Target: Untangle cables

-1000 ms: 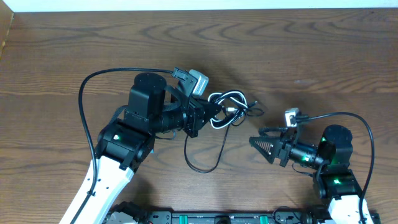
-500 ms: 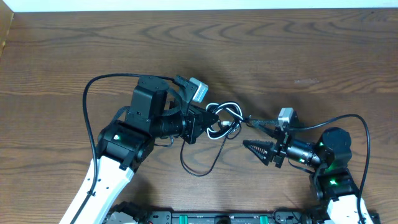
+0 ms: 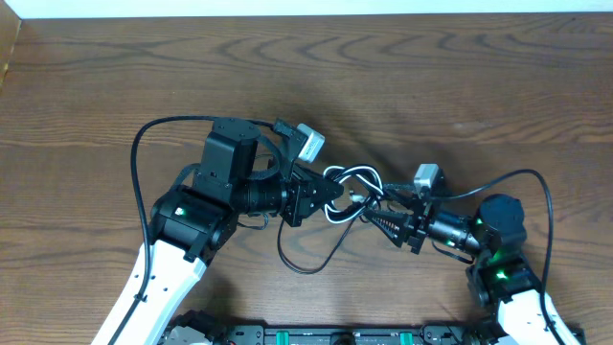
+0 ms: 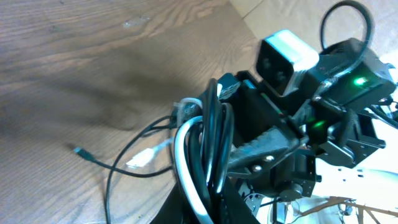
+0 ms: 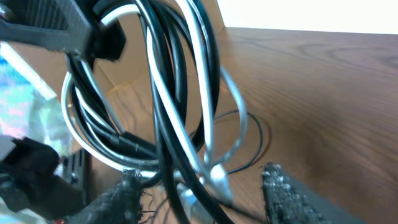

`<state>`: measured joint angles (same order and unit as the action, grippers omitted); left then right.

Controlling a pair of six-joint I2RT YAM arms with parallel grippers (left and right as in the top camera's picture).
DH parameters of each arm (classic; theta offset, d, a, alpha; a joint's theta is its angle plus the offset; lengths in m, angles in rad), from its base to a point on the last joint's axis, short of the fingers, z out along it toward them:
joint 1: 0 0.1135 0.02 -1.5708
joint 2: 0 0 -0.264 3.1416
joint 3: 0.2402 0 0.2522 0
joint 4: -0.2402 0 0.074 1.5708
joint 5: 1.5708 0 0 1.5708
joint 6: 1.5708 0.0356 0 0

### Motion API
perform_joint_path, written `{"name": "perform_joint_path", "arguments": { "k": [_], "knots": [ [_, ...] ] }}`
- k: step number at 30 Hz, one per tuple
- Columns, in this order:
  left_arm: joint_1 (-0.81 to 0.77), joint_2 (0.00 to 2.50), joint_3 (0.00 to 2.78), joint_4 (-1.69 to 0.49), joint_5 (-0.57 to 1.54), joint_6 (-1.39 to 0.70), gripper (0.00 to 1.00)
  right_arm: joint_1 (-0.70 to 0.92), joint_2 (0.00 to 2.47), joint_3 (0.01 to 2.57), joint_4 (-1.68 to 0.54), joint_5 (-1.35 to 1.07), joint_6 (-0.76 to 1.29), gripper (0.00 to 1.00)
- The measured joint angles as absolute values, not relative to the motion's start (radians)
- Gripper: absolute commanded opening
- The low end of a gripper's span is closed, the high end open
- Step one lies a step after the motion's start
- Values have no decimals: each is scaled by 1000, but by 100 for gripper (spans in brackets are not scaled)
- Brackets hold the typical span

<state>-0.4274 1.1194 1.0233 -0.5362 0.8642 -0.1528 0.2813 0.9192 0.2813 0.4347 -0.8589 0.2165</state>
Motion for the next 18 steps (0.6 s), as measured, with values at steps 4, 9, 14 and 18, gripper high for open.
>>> {"name": "perform_joint_path", "arguments": {
  "k": [4, 9, 14, 18],
  "knots": [
    [-427, 1119, 1023, -536, 867, -152, 8, 286, 949, 281, 437, -852, 218, 6],
    [-427, 1119, 1023, -537, 807, -152, 8, 286, 955, 281, 441, -857, 238, 1],
    [-429, 1119, 1023, -543, 692, -152, 8, 286, 955, 281, 470, -896, 256, 1],
    [-429, 1119, 1023, -550, 649, -152, 8, 286, 955, 281, 475, -922, 269, 1]
  ]
}}
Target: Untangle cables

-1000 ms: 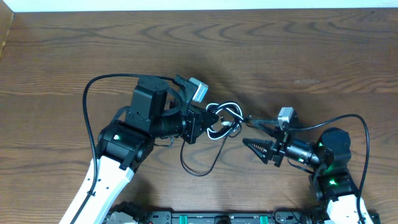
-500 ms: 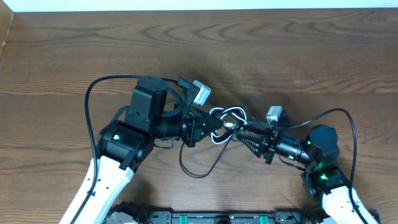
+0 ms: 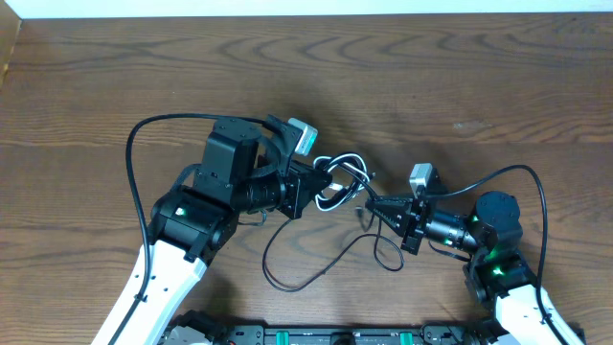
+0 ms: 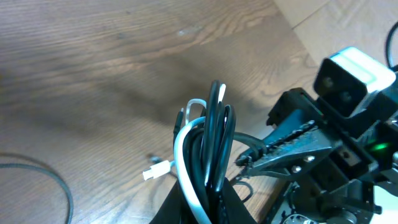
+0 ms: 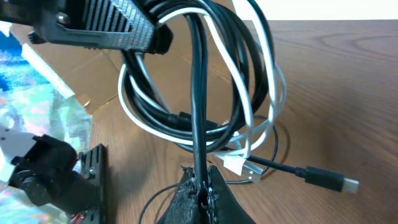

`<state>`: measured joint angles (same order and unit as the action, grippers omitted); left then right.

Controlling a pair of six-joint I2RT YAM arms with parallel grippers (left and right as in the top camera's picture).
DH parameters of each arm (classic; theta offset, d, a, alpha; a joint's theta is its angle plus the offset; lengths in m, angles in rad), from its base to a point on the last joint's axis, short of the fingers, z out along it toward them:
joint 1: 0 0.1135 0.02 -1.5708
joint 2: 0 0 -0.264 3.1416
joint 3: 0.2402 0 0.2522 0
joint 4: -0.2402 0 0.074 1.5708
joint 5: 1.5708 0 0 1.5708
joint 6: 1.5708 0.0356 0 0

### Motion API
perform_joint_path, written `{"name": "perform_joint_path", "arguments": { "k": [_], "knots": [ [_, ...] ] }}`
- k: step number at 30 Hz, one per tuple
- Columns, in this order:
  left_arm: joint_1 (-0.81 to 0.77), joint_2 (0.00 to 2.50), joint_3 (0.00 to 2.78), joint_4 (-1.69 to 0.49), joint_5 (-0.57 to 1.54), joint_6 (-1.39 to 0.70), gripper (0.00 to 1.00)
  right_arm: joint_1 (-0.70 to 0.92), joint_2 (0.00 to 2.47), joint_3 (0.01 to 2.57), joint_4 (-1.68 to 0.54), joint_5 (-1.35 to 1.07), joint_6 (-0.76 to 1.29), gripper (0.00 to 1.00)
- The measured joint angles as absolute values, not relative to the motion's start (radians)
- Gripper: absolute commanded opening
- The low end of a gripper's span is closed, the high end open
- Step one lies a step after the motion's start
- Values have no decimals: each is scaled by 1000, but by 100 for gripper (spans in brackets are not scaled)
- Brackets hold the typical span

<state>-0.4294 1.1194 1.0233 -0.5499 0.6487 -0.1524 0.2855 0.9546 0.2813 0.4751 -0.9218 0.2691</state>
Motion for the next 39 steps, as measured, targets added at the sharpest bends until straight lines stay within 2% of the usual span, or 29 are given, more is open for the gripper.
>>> {"name": "perform_joint_path", "arguments": {
  "k": [10, 17, 29, 32, 39],
  "knots": [
    [-437, 1119, 1023, -649, 505, -133, 8, 223, 928, 282, 487, -931, 321, 1],
    [-440, 1119, 1023, -647, 477, -134, 8, 173, 920, 283, 375, -907, 356, 1],
    [-433, 1119, 1023, -488, 423, -214, 8, 165, 921, 286, 135, -851, 373, 1],
    [-433, 1119, 1023, -476, 419, -229, 8, 165, 921, 286, 130, -858, 375, 8],
    [-432, 1119, 1023, -474, 496, -166, 8, 165, 920, 286, 253, -1007, 380, 36]
  ]
}}
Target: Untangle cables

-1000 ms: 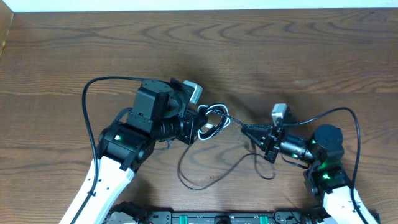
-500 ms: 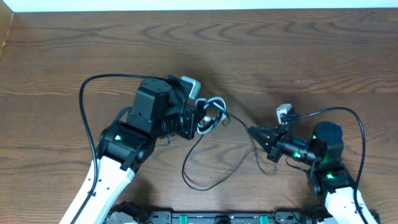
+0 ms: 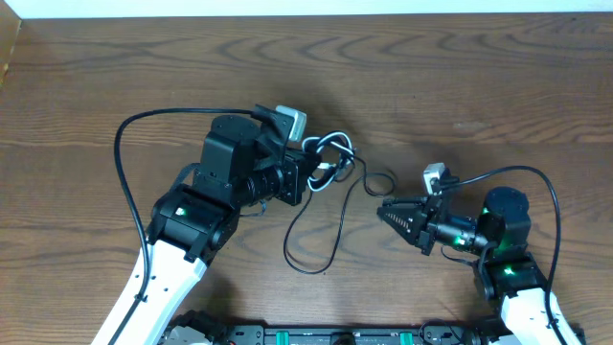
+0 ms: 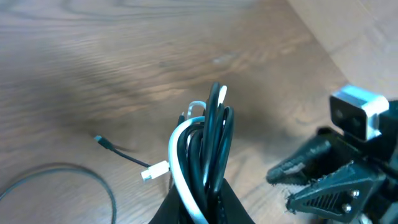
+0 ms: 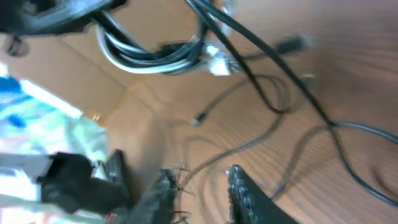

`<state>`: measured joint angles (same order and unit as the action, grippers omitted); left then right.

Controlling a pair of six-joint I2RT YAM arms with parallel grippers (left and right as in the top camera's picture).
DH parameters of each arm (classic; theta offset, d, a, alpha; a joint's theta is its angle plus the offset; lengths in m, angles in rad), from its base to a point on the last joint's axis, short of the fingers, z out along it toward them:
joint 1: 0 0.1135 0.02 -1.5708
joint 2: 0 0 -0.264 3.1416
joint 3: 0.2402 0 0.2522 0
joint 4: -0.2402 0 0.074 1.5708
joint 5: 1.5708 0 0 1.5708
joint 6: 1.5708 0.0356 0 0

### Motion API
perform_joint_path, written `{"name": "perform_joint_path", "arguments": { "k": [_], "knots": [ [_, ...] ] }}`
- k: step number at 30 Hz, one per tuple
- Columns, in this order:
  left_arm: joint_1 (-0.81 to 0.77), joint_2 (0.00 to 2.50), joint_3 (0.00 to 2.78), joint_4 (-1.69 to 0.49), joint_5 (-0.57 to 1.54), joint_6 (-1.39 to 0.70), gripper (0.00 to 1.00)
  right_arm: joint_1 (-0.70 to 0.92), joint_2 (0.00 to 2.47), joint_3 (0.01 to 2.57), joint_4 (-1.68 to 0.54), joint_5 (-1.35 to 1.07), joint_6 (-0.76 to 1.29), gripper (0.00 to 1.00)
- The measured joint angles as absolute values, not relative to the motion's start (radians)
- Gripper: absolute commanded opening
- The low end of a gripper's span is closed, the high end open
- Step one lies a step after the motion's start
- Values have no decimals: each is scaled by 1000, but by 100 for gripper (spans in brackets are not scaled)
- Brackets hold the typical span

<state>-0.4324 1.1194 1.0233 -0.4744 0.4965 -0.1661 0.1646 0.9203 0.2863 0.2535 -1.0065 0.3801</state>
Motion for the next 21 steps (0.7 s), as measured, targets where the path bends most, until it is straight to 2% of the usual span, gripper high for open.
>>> {"name": "perform_joint_path", "arguments": {
  "k": [1, 5, 9, 10, 12, 13, 15, 17, 21],
  "knots": [
    [-433, 1119, 1023, -474, 514, -149, 7, 165, 921, 286, 261, -1022, 381, 39],
    [-433, 1119, 1023, -474, 572, -73, 8, 165, 921, 286, 280, -1054, 380, 39],
    [-433, 1119, 1023, -474, 640, 29, 8, 165, 921, 286, 294, -1067, 445, 44],
    [-433, 1119, 1023, -474, 659, 58, 8, 165, 921, 286, 297, -1069, 466, 48],
    [-433, 1119, 1023, -474, 693, 109, 8, 165, 921, 286, 300, -1071, 522, 64],
    [-433, 1119, 1023, -474, 706, 129, 8, 165, 921, 286, 302, -1074, 542, 75],
    [-433, 1119, 1023, -475, 723, 160, 8, 165, 921, 286, 304, -1077, 557, 84],
    [-433, 1119, 1023, -475, 734, 179, 8, 165, 921, 286, 304, -1079, 535, 88],
    [-433, 1119, 1023, -495, 741, 215, 8, 165, 921, 286, 305, -1081, 460, 86]
  ]
}}
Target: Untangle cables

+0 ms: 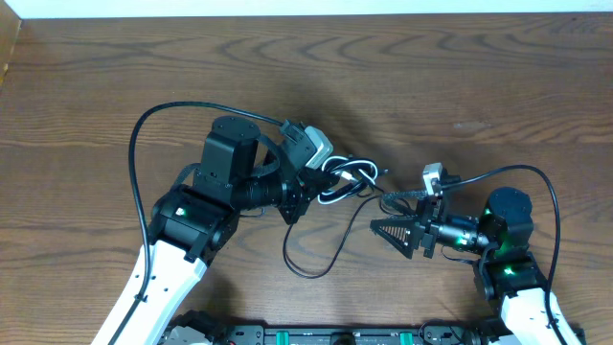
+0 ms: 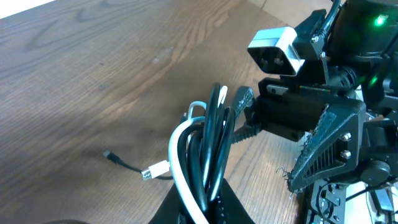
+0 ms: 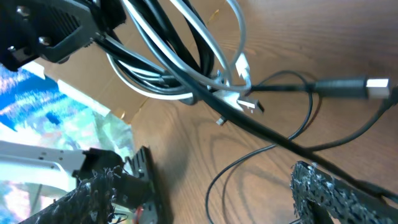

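Observation:
A bundle of black and white cables (image 1: 343, 178) hangs off the table, and my left gripper (image 1: 305, 196) is shut on its lower end. The left wrist view has the coils (image 2: 204, 140) rising out of the closed left gripper (image 2: 200, 202). A white USB plug (image 2: 155, 169) dangles beside them. My right gripper (image 1: 391, 236) stands wide open just right of the bundle and holds nothing. In the right wrist view the loops (image 3: 180, 56) hang ahead of the spread right gripper (image 3: 208, 199). One black strand with a plug (image 3: 348, 85) runs across in front of it.
A loose black cable loop (image 1: 314, 257) lies on the wooden table (image 1: 479, 77) below the bundle, between the two arms. Each arm's own black lead arcs over it. The table's near edge with the arm bases lies close behind both grippers.
My left gripper has brought the bundle down and to the right, nearer the right gripper. The right gripper's jaws stand much wider apart than before and point at the bundle.
First my right gripper was open at the bundle that the left held. Then it was shut on one black strand. Later the arms stood apart, the right gripper barely open and empty, and a long black cable lay slack on the table. Now the two are close again.

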`<state>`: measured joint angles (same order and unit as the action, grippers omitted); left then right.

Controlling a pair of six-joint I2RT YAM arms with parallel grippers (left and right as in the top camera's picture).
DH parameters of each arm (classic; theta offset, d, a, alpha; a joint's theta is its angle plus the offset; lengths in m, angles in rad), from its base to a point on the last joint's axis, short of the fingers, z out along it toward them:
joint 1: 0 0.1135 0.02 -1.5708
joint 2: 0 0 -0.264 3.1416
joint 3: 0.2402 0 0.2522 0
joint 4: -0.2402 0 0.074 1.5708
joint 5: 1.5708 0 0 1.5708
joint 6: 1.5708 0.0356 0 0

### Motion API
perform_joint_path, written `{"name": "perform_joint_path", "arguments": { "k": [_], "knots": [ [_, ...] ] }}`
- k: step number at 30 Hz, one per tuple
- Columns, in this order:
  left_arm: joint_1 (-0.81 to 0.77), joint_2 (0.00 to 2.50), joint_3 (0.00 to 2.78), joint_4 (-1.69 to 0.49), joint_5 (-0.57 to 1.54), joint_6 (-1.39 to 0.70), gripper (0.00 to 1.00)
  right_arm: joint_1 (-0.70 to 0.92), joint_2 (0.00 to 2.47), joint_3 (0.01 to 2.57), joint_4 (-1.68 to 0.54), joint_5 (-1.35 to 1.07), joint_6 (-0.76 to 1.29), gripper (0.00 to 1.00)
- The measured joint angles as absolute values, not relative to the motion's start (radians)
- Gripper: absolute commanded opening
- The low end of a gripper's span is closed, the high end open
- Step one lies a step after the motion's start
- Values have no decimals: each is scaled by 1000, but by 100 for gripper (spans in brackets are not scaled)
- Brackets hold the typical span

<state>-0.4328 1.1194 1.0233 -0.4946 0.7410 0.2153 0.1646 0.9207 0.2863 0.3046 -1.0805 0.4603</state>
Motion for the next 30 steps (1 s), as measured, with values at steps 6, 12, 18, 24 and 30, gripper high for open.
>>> {"name": "perform_joint_path", "arguments": {
  "k": [6, 12, 18, 24, 30],
  "knots": [
    [-433, 1119, 1023, -501, 748, 239, 8, 165, 921, 286, 364, -1071, 374, 80],
    [-433, 1119, 1023, -501, 760, 241, 8, 177, 921, 286, 410, -1009, 344, 69],
    [-433, 1119, 1023, -501, 827, 241, 8, 266, 932, 286, 415, -935, 326, 36],
    [-432, 1119, 1023, -501, 850, 241, 8, 354, 964, 286, 411, -894, 330, 1],
    [-432, 1119, 1023, -512, 810, 240, 22, 430, 968, 286, 410, -897, 330, 1]
  ]
}}
